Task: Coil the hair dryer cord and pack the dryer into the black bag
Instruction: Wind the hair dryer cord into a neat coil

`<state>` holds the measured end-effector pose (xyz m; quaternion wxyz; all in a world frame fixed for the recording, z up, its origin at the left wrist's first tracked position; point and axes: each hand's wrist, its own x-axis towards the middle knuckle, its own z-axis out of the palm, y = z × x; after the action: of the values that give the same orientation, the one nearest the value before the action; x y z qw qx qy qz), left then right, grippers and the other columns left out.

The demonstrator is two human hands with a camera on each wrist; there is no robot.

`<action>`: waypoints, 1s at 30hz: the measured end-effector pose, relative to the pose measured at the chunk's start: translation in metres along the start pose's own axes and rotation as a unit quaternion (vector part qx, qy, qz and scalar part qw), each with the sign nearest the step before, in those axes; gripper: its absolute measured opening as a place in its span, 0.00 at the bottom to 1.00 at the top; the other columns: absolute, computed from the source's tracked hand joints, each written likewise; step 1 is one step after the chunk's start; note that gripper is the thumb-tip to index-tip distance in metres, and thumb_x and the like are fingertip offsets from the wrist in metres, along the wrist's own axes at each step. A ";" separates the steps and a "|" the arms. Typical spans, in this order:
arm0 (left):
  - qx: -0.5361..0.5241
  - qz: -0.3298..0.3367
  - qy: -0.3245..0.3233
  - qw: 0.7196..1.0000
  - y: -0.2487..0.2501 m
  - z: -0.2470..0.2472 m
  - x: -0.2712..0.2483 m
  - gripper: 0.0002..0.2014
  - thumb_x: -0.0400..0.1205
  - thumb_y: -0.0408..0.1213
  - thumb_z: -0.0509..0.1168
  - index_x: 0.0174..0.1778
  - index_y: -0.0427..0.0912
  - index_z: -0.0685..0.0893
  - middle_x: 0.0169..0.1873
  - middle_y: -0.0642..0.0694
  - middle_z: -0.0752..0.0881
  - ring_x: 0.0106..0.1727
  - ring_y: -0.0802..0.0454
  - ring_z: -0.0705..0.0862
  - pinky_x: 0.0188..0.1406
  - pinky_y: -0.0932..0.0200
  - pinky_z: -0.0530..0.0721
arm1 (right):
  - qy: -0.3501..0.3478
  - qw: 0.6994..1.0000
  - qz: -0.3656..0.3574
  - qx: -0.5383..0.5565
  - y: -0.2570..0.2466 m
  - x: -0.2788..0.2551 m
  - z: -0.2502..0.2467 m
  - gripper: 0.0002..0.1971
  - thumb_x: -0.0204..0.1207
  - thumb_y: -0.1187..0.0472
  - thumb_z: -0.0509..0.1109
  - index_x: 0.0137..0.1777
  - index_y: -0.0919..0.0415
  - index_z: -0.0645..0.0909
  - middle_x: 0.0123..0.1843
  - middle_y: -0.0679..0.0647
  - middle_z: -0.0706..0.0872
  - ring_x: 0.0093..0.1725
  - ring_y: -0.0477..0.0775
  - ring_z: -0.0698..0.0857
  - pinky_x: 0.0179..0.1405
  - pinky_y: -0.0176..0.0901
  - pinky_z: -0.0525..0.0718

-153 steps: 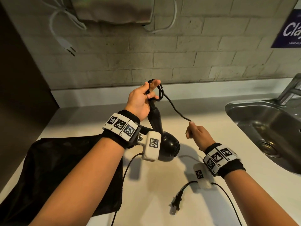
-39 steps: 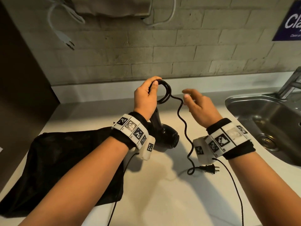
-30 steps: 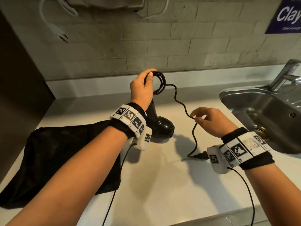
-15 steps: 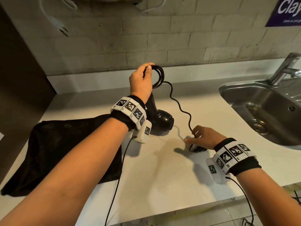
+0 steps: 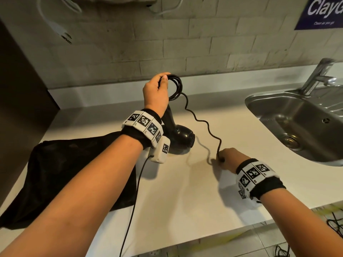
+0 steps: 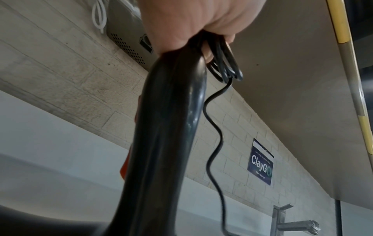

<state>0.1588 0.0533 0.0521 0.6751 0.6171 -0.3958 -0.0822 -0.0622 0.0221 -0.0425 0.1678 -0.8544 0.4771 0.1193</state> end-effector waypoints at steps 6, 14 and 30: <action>-0.001 -0.006 -0.020 1.000 -0.004 -0.001 0.004 0.15 0.86 0.37 0.53 0.58 0.36 0.83 0.25 0.51 0.71 0.26 0.59 0.69 0.31 0.66 0.70 | 0.219 0.929 -0.074 0.289 -0.010 0.009 -0.022 0.05 0.72 0.71 0.67 0.37 0.64 0.80 0.41 0.63 0.84 0.41 0.61 0.82 0.45 0.45 0.79; 0.024 -0.009 -0.045 0.999 -0.001 -0.002 0.004 0.17 0.87 0.40 0.49 0.61 0.36 0.78 0.32 0.50 0.75 0.30 0.59 0.71 0.29 0.69 0.72 | 0.353 0.699 -0.240 0.574 -0.076 -0.014 -0.089 0.15 0.67 0.79 0.69 0.37 0.57 0.78 0.38 0.48 0.83 0.40 0.40 0.85 0.46 0.32 0.84; 0.018 0.032 -0.102 0.994 -0.001 0.001 -0.002 0.09 0.86 0.39 0.52 0.41 0.47 0.73 0.30 0.53 0.76 0.31 0.58 0.74 0.31 0.65 0.73 | 0.458 0.809 -0.241 0.279 -0.119 0.026 -0.090 0.05 0.71 0.69 0.68 0.47 0.66 0.79 0.48 0.60 0.81 0.45 0.53 0.79 0.46 0.44 0.80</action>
<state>0.1571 0.0533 0.0500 0.6224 0.6047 -0.4833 -0.1159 0.0567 0.0234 0.0510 0.1844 -0.8142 0.2902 -0.4678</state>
